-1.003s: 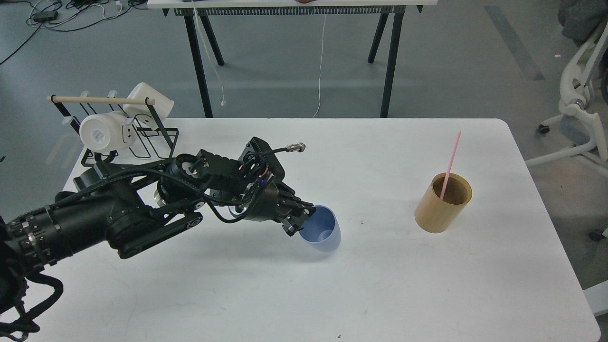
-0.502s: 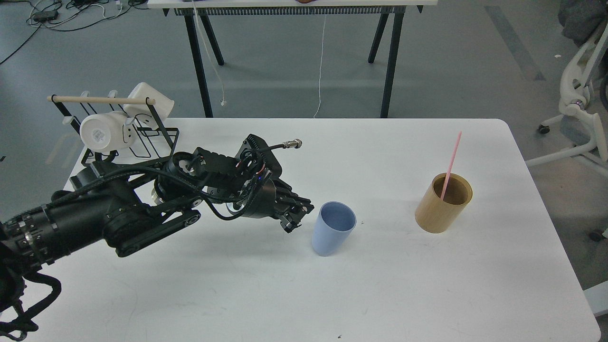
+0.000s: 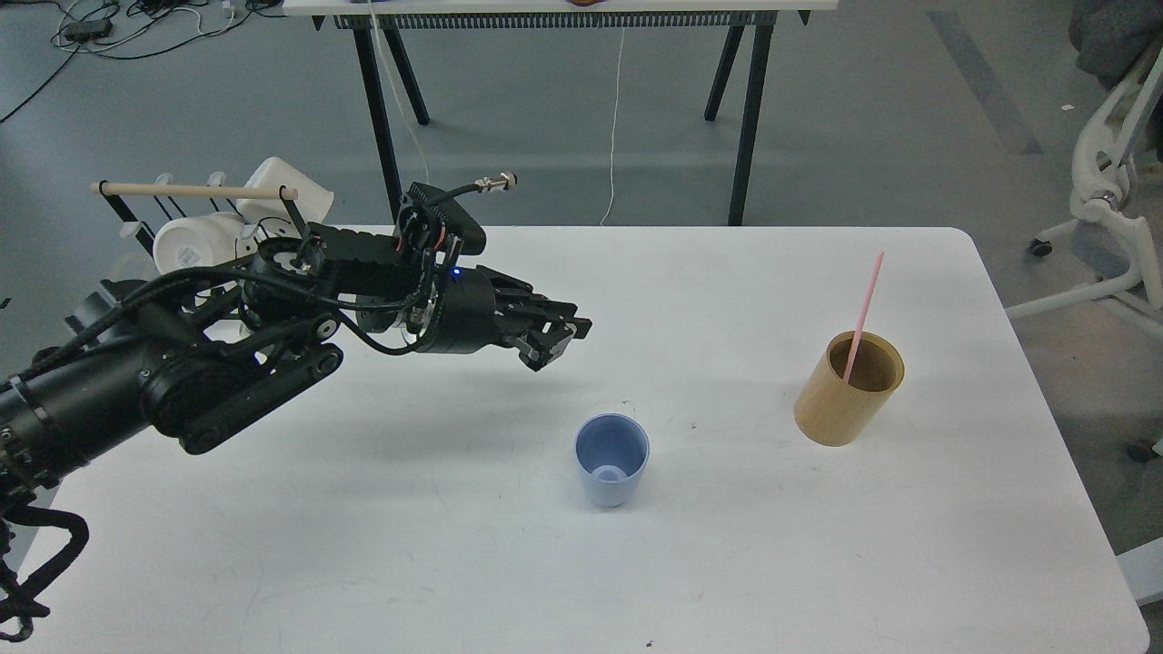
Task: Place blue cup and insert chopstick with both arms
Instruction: 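Release the blue cup and raise the left arm back to rest, then reach the right gripper to the pink straw in the tan cup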
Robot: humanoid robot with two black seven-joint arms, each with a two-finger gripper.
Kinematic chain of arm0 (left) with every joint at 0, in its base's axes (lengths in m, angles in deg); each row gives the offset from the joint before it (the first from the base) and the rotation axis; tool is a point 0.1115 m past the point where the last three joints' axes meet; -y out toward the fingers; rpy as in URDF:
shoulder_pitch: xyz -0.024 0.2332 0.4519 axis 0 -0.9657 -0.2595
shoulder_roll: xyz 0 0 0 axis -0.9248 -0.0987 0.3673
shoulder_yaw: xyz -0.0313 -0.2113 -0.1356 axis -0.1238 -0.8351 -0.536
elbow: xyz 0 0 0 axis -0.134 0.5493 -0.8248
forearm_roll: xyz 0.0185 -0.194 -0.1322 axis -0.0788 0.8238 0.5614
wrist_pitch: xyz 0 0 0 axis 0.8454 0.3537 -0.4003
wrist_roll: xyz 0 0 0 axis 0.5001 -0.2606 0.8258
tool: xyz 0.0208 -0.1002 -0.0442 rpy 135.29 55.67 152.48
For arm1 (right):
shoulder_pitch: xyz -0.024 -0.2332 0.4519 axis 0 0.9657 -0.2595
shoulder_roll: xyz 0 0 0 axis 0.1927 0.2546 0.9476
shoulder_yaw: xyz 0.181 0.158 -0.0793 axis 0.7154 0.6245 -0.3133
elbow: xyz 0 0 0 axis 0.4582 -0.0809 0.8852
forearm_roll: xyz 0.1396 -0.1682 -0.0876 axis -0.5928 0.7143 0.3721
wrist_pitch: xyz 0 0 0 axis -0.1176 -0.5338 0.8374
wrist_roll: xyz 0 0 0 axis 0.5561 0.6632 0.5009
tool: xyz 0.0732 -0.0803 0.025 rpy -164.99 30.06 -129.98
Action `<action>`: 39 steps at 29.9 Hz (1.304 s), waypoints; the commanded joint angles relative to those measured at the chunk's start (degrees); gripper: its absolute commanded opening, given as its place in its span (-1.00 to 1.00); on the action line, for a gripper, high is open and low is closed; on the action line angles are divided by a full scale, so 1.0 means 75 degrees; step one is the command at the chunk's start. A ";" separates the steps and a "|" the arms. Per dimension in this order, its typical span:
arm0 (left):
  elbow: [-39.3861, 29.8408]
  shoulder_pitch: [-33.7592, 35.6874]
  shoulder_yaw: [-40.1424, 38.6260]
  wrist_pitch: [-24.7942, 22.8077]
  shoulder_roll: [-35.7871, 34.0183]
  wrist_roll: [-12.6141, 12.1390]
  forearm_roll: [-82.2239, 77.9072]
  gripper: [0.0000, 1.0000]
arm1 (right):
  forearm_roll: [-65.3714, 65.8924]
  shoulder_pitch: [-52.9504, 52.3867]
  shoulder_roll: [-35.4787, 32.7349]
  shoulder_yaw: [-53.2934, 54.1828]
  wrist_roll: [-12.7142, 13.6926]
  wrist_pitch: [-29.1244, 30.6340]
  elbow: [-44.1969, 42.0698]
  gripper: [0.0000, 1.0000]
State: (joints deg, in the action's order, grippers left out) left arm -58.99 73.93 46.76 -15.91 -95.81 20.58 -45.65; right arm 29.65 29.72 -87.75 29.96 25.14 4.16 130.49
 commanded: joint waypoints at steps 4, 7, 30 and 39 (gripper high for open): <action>0.0661 -0.0103 -0.1517 0.0000 0.0049 -0.0052 0.3325 0.98 | 0.0989 0.0357 -0.0866 -0.0937 -0.0134 -0.0092 0.1118 0.98; 0.1516 -0.0057 -0.1763 0.0000 0.0178 -0.0029 0.4942 0.98 | 0.2371 0.0427 -0.1135 -0.0996 -0.0158 -0.0243 0.1574 0.98; 0.5069 -0.0115 -0.2362 0.0000 0.1151 -0.0088 1.5341 0.99 | 1.3516 0.1494 -0.1020 -0.3326 -0.0369 -0.3090 0.4330 0.96; 0.5152 -0.0267 -0.2362 0.0000 0.1151 -0.0088 1.5436 0.99 | 1.4071 0.1529 -0.0281 -0.4031 -0.0428 -0.3303 0.3662 0.44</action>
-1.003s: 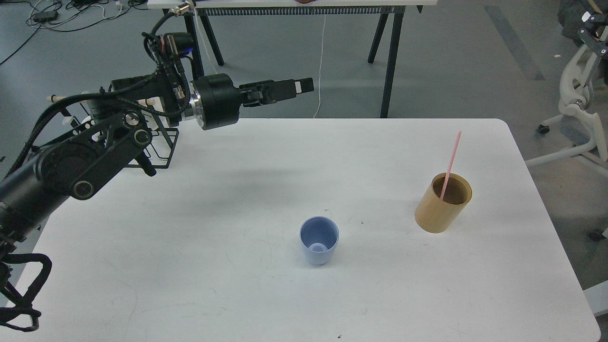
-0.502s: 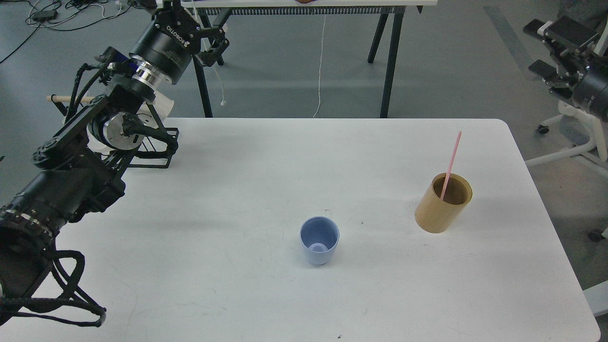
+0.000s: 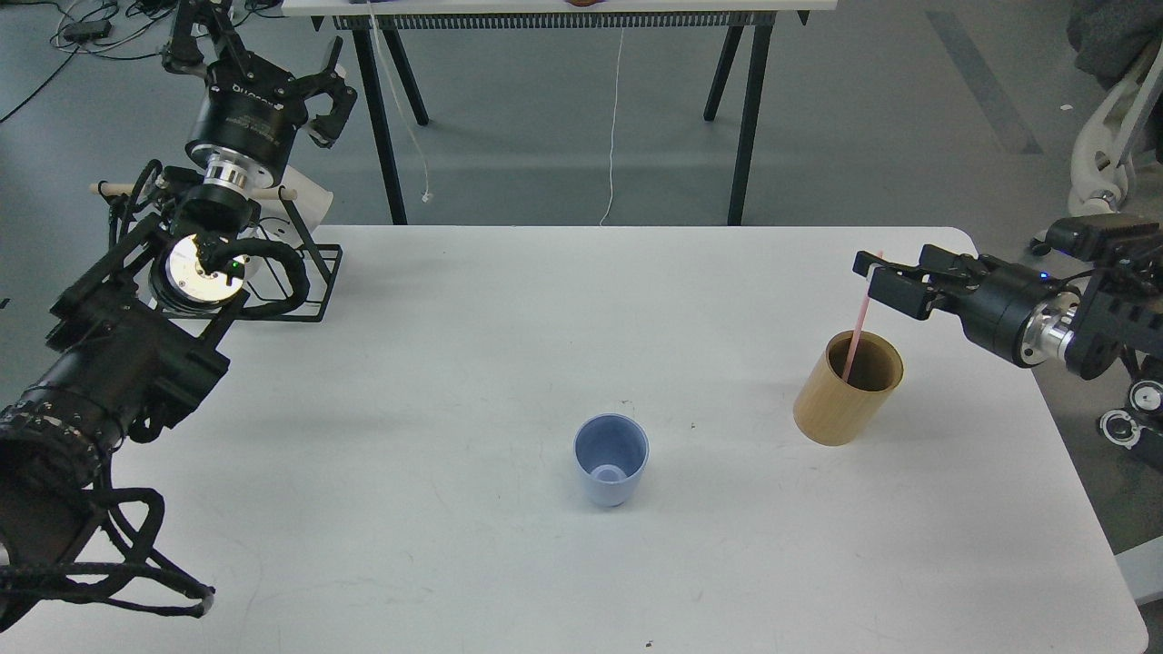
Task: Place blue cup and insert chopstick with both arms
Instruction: 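Reach the right gripper to the pink straw in the tan cup, then grasp the pink straw and pull it up out of the tan cup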
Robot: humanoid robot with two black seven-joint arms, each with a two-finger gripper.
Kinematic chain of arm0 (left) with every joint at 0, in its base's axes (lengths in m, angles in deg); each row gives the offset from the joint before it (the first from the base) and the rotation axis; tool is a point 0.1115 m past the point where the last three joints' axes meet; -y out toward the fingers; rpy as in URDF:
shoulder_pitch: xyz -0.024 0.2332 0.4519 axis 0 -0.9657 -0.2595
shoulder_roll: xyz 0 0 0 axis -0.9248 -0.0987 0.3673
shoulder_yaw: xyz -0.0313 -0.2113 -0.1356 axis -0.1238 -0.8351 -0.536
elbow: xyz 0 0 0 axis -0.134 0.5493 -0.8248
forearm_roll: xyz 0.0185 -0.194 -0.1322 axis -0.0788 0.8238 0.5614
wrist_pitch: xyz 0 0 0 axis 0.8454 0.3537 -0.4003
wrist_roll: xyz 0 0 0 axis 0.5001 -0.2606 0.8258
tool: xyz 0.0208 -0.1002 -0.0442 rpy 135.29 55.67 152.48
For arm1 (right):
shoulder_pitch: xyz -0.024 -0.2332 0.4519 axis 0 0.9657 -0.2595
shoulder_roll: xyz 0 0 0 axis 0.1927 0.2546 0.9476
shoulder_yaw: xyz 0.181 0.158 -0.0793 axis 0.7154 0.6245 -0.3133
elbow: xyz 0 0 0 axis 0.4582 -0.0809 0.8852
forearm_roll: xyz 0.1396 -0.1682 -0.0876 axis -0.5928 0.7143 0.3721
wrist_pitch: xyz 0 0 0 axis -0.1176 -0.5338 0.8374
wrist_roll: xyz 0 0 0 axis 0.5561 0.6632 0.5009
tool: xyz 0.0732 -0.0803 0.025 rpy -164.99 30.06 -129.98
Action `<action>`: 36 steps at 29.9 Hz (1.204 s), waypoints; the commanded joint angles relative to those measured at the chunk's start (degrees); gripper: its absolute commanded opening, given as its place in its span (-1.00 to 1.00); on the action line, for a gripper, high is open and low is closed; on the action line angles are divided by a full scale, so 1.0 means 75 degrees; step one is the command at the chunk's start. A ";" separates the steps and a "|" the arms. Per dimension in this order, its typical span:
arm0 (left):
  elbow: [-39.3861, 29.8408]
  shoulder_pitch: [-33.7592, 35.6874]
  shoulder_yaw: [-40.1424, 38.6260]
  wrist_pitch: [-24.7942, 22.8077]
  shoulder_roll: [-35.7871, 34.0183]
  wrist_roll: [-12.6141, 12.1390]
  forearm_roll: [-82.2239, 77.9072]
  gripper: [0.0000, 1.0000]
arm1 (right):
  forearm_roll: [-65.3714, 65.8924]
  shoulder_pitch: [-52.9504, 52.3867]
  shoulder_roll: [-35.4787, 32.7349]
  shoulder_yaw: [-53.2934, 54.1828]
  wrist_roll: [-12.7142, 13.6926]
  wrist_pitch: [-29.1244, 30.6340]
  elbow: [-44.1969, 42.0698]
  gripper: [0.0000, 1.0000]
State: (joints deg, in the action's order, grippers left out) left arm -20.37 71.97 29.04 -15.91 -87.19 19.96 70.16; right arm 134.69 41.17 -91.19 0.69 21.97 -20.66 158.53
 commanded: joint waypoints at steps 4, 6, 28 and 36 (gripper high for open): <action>0.0003 -0.0006 0.0013 0.0000 -0.0011 -0.0004 -0.0007 0.99 | 0.0311 -0.0044 0.0283 -0.0397 0.0019 0.0041 -0.0380 -0.09; 0.0015 -0.0006 0.0013 0.0000 -0.0034 -0.0004 -0.0007 0.99 | 0.0335 -0.0033 0.0295 -0.0409 0.0042 0.0041 -0.0451 -0.19; 0.0226 0.0029 0.0001 0.0000 -0.0035 0.0031 -0.0007 0.99 | 0.0276 -0.0150 -0.0336 -0.0374 0.0066 0.0076 0.0250 -0.99; 0.0226 0.0087 0.0001 0.0000 -0.0070 0.0078 -0.0007 0.99 | 0.0089 -0.0758 -0.1416 0.0386 0.0019 0.0076 0.1353 -0.99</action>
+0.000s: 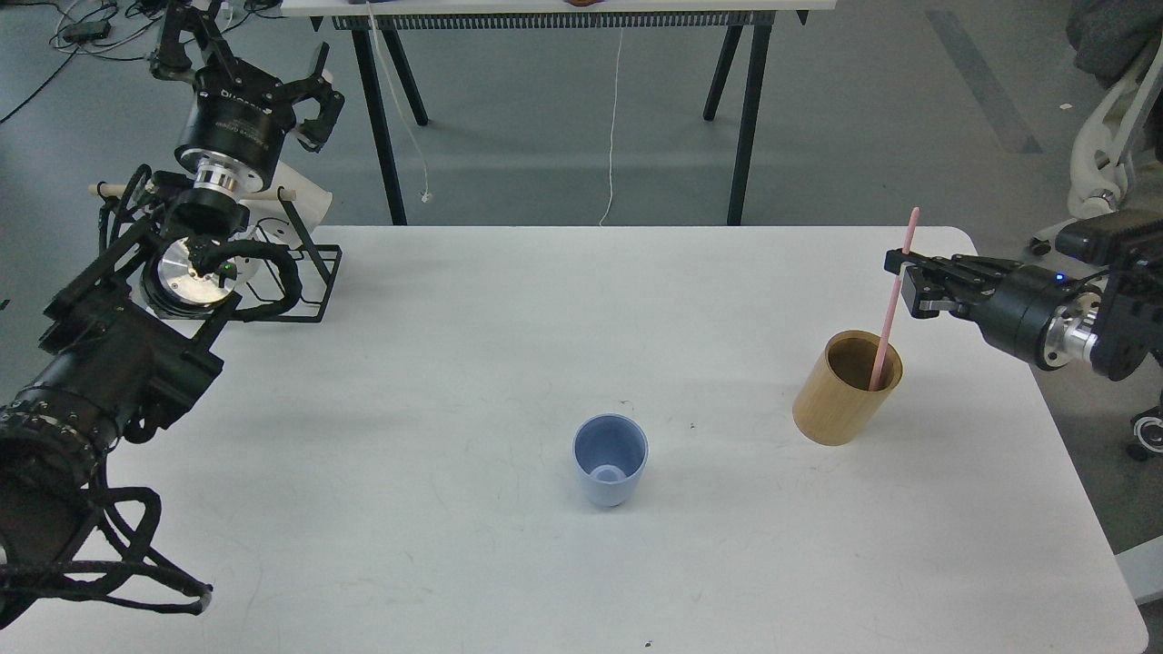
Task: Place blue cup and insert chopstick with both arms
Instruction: 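Grasp the pink straw and pull it up out of the tan cup, then lower the pink straw into the blue cup and open the right gripper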
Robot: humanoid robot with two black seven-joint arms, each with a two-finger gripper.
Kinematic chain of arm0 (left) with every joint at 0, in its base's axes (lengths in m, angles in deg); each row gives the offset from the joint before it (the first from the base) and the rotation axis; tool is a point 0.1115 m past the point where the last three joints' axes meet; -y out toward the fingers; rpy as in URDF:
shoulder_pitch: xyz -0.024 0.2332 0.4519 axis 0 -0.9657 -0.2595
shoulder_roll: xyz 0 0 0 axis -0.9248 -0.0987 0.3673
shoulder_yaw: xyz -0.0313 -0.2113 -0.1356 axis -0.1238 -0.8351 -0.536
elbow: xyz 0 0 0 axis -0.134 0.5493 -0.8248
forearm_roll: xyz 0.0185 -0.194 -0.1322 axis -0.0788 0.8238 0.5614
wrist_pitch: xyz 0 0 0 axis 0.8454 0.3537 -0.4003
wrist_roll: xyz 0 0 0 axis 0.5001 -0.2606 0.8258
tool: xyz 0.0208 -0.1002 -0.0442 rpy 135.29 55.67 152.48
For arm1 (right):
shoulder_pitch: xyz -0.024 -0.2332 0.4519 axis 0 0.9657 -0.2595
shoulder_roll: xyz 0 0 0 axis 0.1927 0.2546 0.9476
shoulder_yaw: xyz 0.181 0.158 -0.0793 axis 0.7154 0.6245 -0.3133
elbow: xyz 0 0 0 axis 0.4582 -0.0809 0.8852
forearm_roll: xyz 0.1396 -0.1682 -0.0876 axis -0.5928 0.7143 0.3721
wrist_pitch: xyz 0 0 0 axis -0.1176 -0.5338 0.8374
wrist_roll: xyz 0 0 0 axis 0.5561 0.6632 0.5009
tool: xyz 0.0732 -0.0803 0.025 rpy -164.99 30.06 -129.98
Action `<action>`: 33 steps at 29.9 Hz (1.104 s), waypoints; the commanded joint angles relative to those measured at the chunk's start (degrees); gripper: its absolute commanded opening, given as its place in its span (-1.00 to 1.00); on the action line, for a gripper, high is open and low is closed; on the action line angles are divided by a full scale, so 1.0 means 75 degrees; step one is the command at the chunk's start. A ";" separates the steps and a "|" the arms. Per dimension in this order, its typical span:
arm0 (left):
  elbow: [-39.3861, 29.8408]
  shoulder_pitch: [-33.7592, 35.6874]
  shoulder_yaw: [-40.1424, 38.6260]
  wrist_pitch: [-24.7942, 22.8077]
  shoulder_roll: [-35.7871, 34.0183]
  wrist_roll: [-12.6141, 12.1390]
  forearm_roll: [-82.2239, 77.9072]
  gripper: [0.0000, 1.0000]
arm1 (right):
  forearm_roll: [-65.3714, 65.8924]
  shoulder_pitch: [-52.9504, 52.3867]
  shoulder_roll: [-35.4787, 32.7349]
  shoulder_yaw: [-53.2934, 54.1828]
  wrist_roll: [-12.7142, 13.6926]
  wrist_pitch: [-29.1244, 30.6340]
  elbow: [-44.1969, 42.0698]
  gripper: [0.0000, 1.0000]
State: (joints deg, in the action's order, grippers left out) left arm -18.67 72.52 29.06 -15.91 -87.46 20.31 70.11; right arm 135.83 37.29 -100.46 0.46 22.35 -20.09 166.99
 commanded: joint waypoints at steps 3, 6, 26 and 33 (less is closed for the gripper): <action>0.0000 0.0038 0.0010 0.0000 -0.0091 0.0020 0.0001 0.99 | -0.0109 -0.0756 -0.0086 0.0803 -0.0021 0.0024 0.0400 -0.99; -0.0012 0.0049 0.0033 0.0000 -0.0150 -0.0027 -0.0011 0.99 | -0.0179 -0.1284 0.0322 0.0804 -0.0009 0.0024 0.0611 -0.99; -0.0012 0.0061 0.0045 0.0000 -0.0244 -0.0027 -0.0011 0.99 | 0.0007 -0.1344 0.3289 -0.1047 -0.0021 0.0423 0.0624 -0.99; -0.0012 0.0049 0.0057 0.0000 -0.0267 -0.0016 -0.0011 0.99 | 0.0008 -0.1145 0.3394 -0.1328 -0.0021 0.0435 0.0577 -0.94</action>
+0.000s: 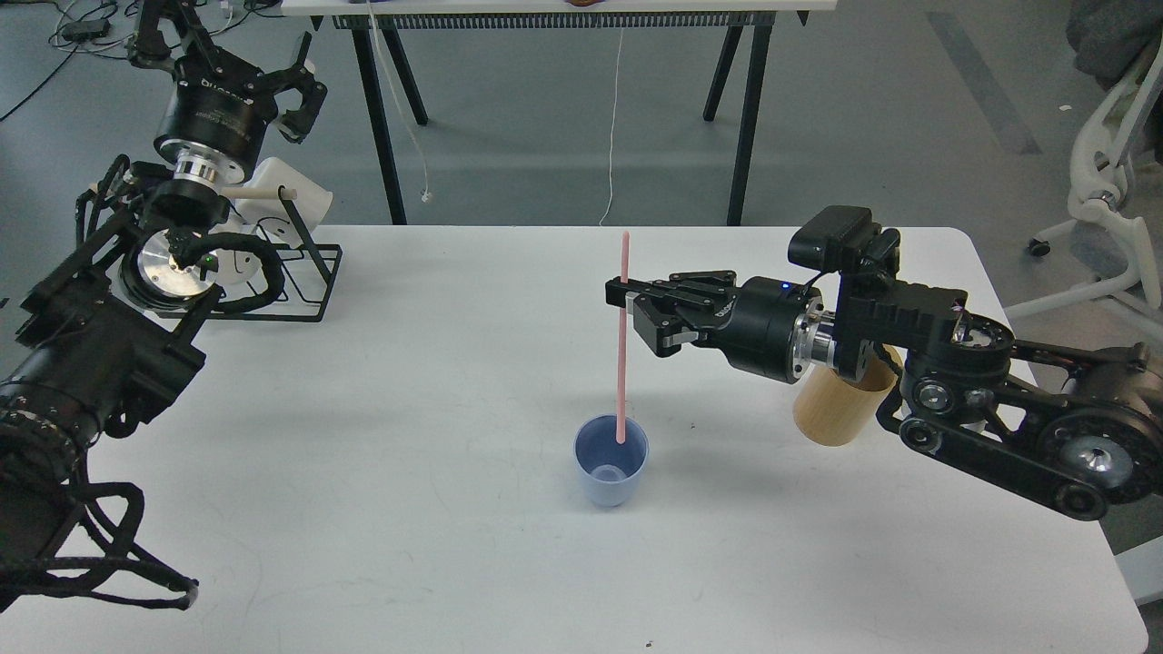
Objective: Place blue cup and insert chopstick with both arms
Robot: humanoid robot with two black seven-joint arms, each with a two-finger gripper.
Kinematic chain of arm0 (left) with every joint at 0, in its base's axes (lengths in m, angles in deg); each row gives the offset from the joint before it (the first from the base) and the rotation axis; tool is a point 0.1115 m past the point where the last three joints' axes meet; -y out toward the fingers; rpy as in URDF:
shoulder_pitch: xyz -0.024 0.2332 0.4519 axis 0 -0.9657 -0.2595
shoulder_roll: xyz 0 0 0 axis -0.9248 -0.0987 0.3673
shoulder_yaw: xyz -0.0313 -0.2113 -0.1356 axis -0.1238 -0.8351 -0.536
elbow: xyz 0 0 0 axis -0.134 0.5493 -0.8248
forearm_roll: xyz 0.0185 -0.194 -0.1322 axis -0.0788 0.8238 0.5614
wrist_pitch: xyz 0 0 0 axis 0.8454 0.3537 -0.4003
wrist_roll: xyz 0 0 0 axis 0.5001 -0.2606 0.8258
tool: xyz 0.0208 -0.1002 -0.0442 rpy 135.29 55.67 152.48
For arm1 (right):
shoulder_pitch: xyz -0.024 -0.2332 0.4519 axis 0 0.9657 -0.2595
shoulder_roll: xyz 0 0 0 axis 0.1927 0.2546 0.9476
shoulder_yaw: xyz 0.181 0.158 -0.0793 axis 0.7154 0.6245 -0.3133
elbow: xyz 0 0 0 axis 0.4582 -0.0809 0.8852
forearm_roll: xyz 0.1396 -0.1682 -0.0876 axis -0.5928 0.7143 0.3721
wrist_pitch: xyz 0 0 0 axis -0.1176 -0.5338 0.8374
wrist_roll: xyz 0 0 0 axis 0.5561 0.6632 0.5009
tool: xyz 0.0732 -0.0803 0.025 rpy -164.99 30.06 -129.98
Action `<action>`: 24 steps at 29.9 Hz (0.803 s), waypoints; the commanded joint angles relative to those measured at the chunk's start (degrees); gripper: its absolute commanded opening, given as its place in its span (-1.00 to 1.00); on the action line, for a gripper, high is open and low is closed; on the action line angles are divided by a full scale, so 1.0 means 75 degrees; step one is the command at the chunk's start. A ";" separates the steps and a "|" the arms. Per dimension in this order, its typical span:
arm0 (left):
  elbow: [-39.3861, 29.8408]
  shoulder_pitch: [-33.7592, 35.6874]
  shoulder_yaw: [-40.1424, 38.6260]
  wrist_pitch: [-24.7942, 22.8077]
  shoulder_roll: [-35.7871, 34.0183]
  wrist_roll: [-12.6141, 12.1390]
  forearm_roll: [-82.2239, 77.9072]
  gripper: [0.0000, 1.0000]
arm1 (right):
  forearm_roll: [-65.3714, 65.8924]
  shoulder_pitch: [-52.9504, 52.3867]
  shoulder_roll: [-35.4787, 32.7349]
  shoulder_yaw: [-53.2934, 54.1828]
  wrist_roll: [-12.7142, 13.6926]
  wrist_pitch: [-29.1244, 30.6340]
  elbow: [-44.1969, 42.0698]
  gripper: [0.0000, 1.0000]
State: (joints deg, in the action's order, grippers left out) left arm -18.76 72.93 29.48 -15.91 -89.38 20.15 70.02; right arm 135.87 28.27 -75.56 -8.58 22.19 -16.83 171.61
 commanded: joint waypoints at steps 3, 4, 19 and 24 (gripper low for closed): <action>-0.0001 -0.0005 0.0001 0.0000 -0.0047 0.0005 0.0000 0.99 | 0.0001 0.0117 0.0144 -0.0123 0.0001 0.0000 -0.0144 -0.83; -0.0013 -0.0005 0.0001 0.0000 -0.0070 0.0005 0.0000 0.99 | 0.0001 0.0117 0.0144 -0.0123 0.0001 0.0000 -0.0144 -0.77; -0.0001 -0.0016 0.0001 0.0000 -0.0117 0.0005 0.0000 0.99 | -0.0139 0.0187 0.0027 0.0193 -0.0034 -0.0071 -0.0097 0.09; -0.0001 -0.0016 0.0001 0.0000 -0.0117 0.0005 0.0000 0.99 | -0.0781 0.0211 0.0027 0.1679 -0.0034 -0.0059 -0.0413 0.88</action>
State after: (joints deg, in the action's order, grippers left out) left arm -18.82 72.83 29.49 -15.91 -90.21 20.19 70.02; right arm 133.67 29.74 -75.42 -2.20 21.88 -17.32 170.31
